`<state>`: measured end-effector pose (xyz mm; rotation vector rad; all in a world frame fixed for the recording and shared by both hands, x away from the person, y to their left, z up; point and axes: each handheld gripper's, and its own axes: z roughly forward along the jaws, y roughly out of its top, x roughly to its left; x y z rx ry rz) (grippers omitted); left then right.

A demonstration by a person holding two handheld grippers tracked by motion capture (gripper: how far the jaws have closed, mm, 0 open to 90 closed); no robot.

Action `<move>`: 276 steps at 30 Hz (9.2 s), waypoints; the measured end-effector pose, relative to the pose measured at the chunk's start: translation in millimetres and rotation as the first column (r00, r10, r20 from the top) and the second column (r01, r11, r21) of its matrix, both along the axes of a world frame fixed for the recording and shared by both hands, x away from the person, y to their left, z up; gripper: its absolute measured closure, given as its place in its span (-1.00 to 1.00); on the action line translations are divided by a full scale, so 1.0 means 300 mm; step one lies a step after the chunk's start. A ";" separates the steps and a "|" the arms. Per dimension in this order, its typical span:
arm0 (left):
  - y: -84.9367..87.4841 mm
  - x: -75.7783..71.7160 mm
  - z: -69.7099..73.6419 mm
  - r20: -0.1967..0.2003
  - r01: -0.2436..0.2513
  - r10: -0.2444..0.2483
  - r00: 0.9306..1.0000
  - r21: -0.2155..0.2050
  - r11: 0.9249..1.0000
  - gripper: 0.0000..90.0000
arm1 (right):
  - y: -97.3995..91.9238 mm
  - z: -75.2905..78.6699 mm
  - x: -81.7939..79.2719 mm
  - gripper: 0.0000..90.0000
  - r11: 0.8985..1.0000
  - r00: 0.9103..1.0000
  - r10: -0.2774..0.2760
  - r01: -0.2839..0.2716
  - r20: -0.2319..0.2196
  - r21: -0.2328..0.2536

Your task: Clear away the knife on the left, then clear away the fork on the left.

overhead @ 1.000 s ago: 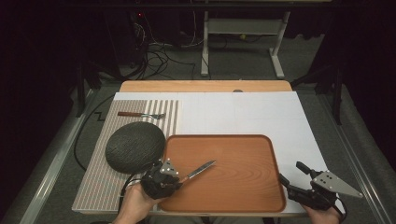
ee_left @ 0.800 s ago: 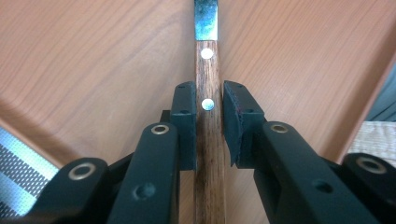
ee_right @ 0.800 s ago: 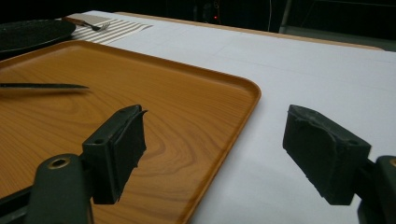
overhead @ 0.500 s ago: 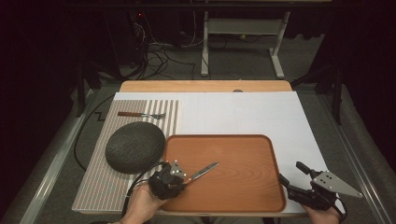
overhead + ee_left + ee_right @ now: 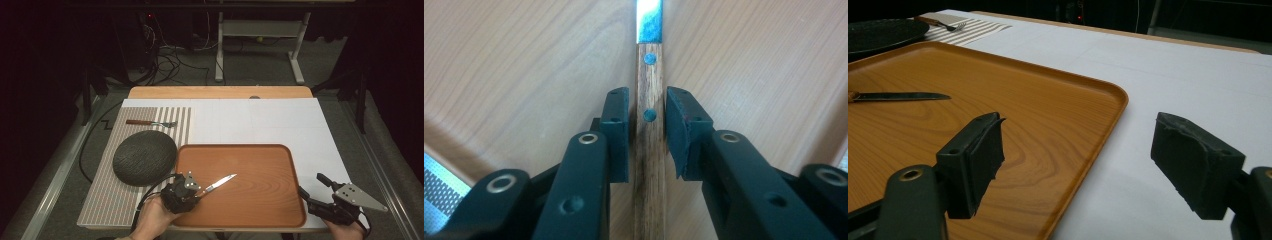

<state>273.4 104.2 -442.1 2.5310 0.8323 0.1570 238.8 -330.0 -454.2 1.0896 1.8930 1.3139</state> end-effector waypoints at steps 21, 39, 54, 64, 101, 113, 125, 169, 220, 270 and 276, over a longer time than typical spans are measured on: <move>-0.026 0.008 0.000 0.037 0.032 -0.031 0.999 -0.017 0.999 0.62 | 0.001 -0.001 0.001 -0.52 1.000 1.000 0.002 -0.002 -0.003 -0.002; -0.128 0.046 -0.007 0.026 0.105 -0.105 0.994 -0.023 0.994 0.70 | -0.001 -0.001 -0.001 -0.52 1.000 1.000 0.003 -0.003 -0.003 0.001; -0.091 0.101 -0.019 0.064 0.001 0.001 0.998 -0.026 1.000 0.69 | -0.001 -0.001 0.003 -0.52 1.000 1.000 0.004 -0.004 -0.007 0.002; -0.060 0.129 -0.020 0.072 -0.061 0.063 0.995 -0.026 0.998 0.63 | -0.003 -0.001 0.001 -0.52 1.000 1.000 -0.001 0.001 -0.007 0.007; 0.125 0.115 0.084 0.164 -0.156 0.195 0.967 -0.223 0.962 -0.05 | -0.004 -0.001 0.002 -0.52 1.000 1.000 -0.006 0.006 -0.008 0.006; 0.191 0.119 0.112 0.194 -0.188 0.239 0.951 -0.250 0.950 -0.05 | -0.005 -0.001 0.002 -0.52 1.000 1.000 -0.015 0.015 -0.012 0.009; 0.274 0.117 0.123 0.205 -0.236 0.296 0.933 -0.272 0.933 -0.13 | -0.003 -0.001 -0.001 -0.52 1.000 1.000 -0.008 0.008 -0.012 0.006; 0.535 0.341 0.172 0.220 -0.378 0.442 0.870 -0.280 0.883 -0.13 | -0.006 -0.003 -0.008 -0.52 0.999 0.999 -0.037 0.037 -0.018 -0.010; 0.585 0.663 0.144 0.150 -0.452 0.480 0.864 -0.189 0.872 -0.13 | -0.004 -0.006 -0.011 -0.50 0.994 0.995 -0.099 0.097 -0.034 -0.046; 0.562 0.927 -0.013 -0.060 -0.395 0.398 0.916 0.050 0.917 -0.27 | 0.001 -0.014 -0.002 -0.48 0.992 0.992 -0.109 0.104 -0.062 -0.077; 0.565 0.923 -0.018 -0.083 -0.391 0.393 0.916 0.044 0.919 -0.14 | 0.003 -0.014 -0.001 -0.48 0.992 0.992 -0.107 0.102 -0.064 -0.078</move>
